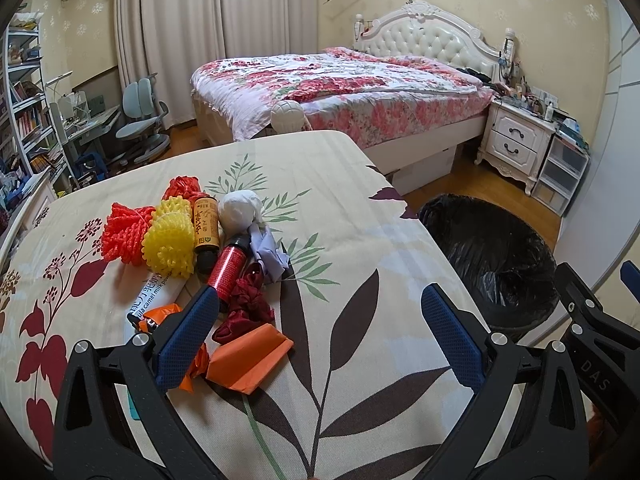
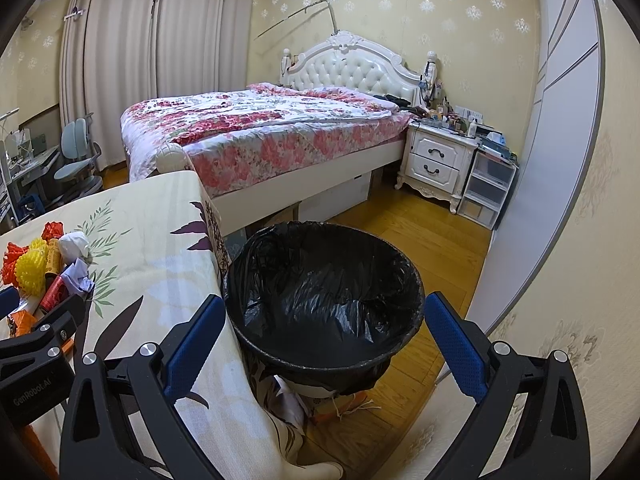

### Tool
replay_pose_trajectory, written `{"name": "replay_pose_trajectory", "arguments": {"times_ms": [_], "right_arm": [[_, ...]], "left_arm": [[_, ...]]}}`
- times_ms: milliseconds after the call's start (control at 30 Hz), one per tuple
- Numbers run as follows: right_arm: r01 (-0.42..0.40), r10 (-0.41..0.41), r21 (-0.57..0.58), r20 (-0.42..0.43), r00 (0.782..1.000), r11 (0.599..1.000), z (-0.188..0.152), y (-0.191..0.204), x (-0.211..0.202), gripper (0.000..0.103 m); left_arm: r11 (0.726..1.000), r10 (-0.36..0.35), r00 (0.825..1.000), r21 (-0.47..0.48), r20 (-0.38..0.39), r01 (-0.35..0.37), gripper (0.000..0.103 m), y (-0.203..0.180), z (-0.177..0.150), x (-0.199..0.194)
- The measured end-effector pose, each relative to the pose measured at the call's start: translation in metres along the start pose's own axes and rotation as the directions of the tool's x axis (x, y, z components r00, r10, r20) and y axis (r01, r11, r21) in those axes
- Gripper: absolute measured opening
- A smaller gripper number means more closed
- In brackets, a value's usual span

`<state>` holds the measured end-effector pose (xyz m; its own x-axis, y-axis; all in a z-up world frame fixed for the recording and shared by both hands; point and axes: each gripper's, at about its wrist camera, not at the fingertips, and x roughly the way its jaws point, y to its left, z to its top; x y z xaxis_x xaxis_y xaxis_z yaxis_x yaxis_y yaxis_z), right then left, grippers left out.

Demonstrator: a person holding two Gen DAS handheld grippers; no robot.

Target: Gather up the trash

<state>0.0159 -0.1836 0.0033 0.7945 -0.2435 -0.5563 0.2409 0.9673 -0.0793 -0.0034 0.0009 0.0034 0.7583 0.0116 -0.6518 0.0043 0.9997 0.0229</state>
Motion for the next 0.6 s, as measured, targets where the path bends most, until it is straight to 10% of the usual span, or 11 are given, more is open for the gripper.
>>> {"name": "replay_pose_trajectory", "arguments": {"times_ms": [600], "right_arm": [[-0.001, 0.001, 0.005, -0.008, 1.0, 1.0, -0.0051, 0.0005, 0.0028, 0.097]], "left_arm": [[1.0, 0.0, 1.0, -0.001, -0.002, 0.0, 0.099, 0.0006, -0.0005, 0.0015]]}}
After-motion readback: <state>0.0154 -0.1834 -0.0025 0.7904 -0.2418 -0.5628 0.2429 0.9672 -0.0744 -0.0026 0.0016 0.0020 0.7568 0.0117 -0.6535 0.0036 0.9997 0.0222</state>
